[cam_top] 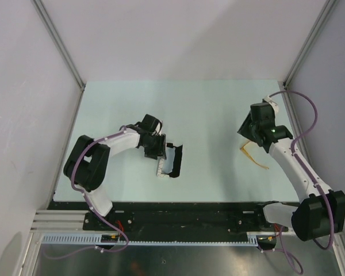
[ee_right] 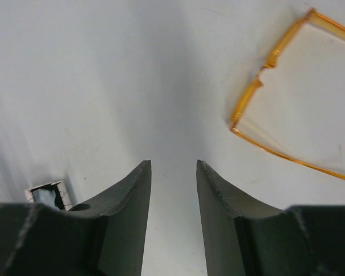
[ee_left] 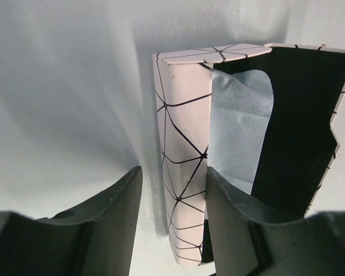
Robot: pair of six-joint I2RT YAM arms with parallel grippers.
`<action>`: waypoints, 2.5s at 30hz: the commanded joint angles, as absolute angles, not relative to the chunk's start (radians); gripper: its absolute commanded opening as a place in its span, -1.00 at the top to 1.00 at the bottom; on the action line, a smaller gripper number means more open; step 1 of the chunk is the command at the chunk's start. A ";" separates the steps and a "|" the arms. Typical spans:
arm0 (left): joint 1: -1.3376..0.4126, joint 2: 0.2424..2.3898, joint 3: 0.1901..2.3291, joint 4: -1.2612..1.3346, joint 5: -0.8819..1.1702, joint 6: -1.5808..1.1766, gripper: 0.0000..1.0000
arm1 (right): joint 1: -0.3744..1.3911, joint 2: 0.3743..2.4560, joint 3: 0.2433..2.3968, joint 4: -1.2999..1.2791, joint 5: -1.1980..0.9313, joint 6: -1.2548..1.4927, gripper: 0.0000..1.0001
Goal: Organize the sunglasses
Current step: Move the sunglasses case to the center of the board, then pick up the sunglasses from the center of the board.
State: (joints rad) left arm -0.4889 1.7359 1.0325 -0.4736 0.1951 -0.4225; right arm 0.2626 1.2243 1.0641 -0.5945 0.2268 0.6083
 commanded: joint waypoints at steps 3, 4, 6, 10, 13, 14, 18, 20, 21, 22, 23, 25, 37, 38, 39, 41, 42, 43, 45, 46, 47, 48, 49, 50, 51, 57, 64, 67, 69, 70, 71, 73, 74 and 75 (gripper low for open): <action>-0.495 1.695 1.058 -0.454 0.114 -0.482 0.02 | 0.161 1.167 0.976 -0.607 0.167 0.656 0.16; -0.495 1.692 1.060 -0.456 0.104 -0.488 0.03 | 0.160 1.167 0.957 -0.606 0.166 0.660 0.16; -0.495 1.692 1.061 -0.456 0.086 -0.508 0.06 | 0.152 1.167 0.942 -0.603 0.164 0.670 0.17; -0.495 1.686 1.065 -0.456 0.054 -0.549 0.09 | 0.141 1.177 0.916 -0.601 0.169 0.675 0.16; -0.495 1.675 1.068 -0.456 0.020 -0.581 0.09 | 0.130 1.189 0.897 -0.600 0.166 0.673 0.14; -0.494 1.674 1.071 -0.456 0.009 -0.594 0.09 | 0.127 1.203 0.890 -0.595 0.164 0.672 0.13; -0.492 1.681 1.083 -0.456 0.002 -0.614 0.09 | 0.112 1.247 0.867 -0.577 0.179 0.667 0.05; -0.492 1.687 1.089 -0.454 0.002 -0.618 0.08 | 0.110 1.265 0.859 -0.569 0.190 0.664 0.03; -0.492 1.689 1.091 -0.456 0.002 -0.621 0.07 | 0.110 1.288 0.858 -0.563 0.195 0.660 0.02; -0.491 1.693 1.094 -0.456 0.002 -0.620 0.07 | 0.113 1.298 0.856 -0.560 0.196 0.640 -0.01; -0.491 1.692 1.095 -0.456 0.002 -0.620 0.05 | 0.118 1.308 0.856 -0.558 0.201 0.634 -0.05; -0.491 1.677 1.097 -0.456 0.002 -0.621 -0.04 | 0.124 1.341 0.856 -0.552 0.209 0.627 -0.16; -0.485 1.543 1.135 -0.469 -0.028 -0.578 -0.51 | 0.110 1.273 0.854 -0.679 0.314 1.171 -0.29; -0.485 1.528 1.137 -0.471 -0.037 -0.571 -0.55 | 0.109 1.275 0.854 -0.719 0.324 1.213 -0.27; -0.485 1.520 1.141 -0.475 -0.044 -0.565 -0.65 | 0.106 1.278 0.854 -0.742 0.339 1.308 -0.26; -0.485 1.503 1.149 -0.479 -0.078 -0.546 -0.72 | 0.104 1.296 0.853 -0.790 0.351 1.403 -0.19; -0.485 1.488 1.150 -0.482 -0.089 -0.542 -0.77 | 0.101 1.304 0.854 -0.817 0.348 1.435 -0.16; -0.482 1.480 1.155 -0.482 -0.097 -0.528 -0.79 | 0.101 1.311 0.854 -0.827 0.347 1.494 -0.16; -0.480 1.468 1.158 -0.488 -0.107 -0.517 -0.84 | 0.101 1.347 0.854 -0.828 0.341 1.528 -0.16; -0.480 1.463 1.160 -0.488 -0.110 -0.509 -0.85 | 0.100 1.362 0.854 -0.836 0.342 1.581 -0.16; -0.479 1.460 1.160 -0.492 -0.113 -0.508 -0.86 | 0.100 1.374 0.854 -0.821 0.344 1.591 -0.17; -0.476 1.453 1.158 -0.494 -0.114 -0.506 -0.88 | 0.100 1.402 0.854 -0.809 0.342 1.594 -0.16; -0.476 1.450 1.158 -0.494 -0.114 -0.500 -0.88 | 0.098 1.414 0.854 -0.804 0.338 1.624 -0.16; -0.474 1.447 1.155 -0.497 -0.115 -0.497 -0.88 | 0.097 1.428 0.853 -0.790 0.333 1.634 -0.16; -0.471 1.447 1.155 -0.500 -0.115 -0.494 -0.89 | 0.094 1.454 0.853 -0.784 0.328 1.640 -0.16; -0.453 1.433 1.149 -0.512 -0.112 -0.466 -0.90 | 0.078 1.482 0.853 -0.730 0.331 1.675 -0.14; -0.417 1.419 1.141 -0.518 -0.095 -0.437 -0.90 | 0.077 1.450 0.850 -0.703 0.299 1.670 -0.10; -0.410 1.419 1.137 -0.520 -0.092 -0.426 -0.90 | 0.084 1.416 0.845 -0.709 0.307 1.701 -0.08; -0.402 1.427 1.135 -0.520 -0.092 -0.422 -0.91 | 0.083 1.391 0.833 -0.703 0.322 1.709 -0.05; -0.399 1.428 1.135 -0.519 -0.092 -0.422 -0.91 | 0.081 1.391 0.831 -0.710 0.336 1.721 -0.04; -0.397 1.431 1.135 -0.520 -0.091 -0.423 -0.90 | 0.081 1.391 0.831 -0.709 0.340 1.721 -0.03; -0.391 1.439 1.137 -0.517 -0.087 -0.426 -0.90 | 0.072 1.402 0.831 -0.700 0.338 1.717 -0.01; -0.390 1.442 1.138 -0.520 -0.087 -0.428 -0.90 | 0.072 1.413 0.833 -0.695 0.333 1.720 -0.01; -0.388 1.443 1.138 -0.520 -0.083 -0.429 -0.90 | 0.071 1.436 0.833 -0.689 0.328 1.720 -0.01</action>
